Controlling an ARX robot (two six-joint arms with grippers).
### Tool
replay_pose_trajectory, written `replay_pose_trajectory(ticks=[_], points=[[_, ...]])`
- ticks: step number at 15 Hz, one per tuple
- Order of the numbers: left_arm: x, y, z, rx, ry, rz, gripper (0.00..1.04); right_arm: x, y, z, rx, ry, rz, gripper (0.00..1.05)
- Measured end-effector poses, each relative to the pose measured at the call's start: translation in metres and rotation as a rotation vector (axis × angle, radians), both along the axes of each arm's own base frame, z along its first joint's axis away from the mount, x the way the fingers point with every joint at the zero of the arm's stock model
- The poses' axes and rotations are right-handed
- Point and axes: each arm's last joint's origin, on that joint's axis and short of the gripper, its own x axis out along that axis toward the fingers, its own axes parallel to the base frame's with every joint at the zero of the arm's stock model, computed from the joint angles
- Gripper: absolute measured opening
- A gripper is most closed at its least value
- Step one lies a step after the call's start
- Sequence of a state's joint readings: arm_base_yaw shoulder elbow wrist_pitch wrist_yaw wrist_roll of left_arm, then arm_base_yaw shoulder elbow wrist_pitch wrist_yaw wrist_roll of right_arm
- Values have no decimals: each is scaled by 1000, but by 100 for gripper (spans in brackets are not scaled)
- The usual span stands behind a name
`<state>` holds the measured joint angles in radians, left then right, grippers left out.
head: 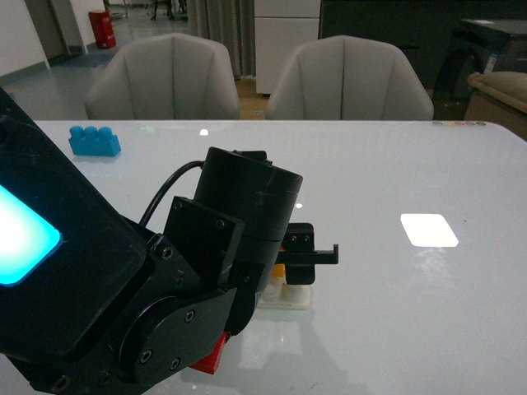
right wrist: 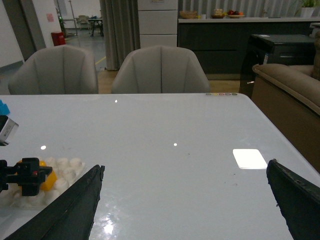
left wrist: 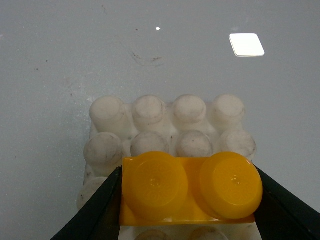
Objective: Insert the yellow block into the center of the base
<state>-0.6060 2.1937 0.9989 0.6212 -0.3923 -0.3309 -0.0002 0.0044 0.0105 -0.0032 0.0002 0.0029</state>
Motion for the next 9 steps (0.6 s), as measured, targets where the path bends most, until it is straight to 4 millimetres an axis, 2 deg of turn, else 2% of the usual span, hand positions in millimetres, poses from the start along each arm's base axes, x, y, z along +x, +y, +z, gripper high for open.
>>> replay_pose_trajectory(ticks=[2, 3, 7, 9], points=[[3, -3, -4, 30, 38, -26, 64, 0, 0, 0, 0, 0, 0, 98], [3, -3, -1, 17, 30, -46, 100, 0, 0, 0, 0, 0, 0, 98], [5, 15, 46, -66, -72, -12, 98, 0, 0, 0, 0, 0, 0, 98], [3, 19, 53, -88, -84, -13, 98, 0, 0, 0, 0, 0, 0, 98]])
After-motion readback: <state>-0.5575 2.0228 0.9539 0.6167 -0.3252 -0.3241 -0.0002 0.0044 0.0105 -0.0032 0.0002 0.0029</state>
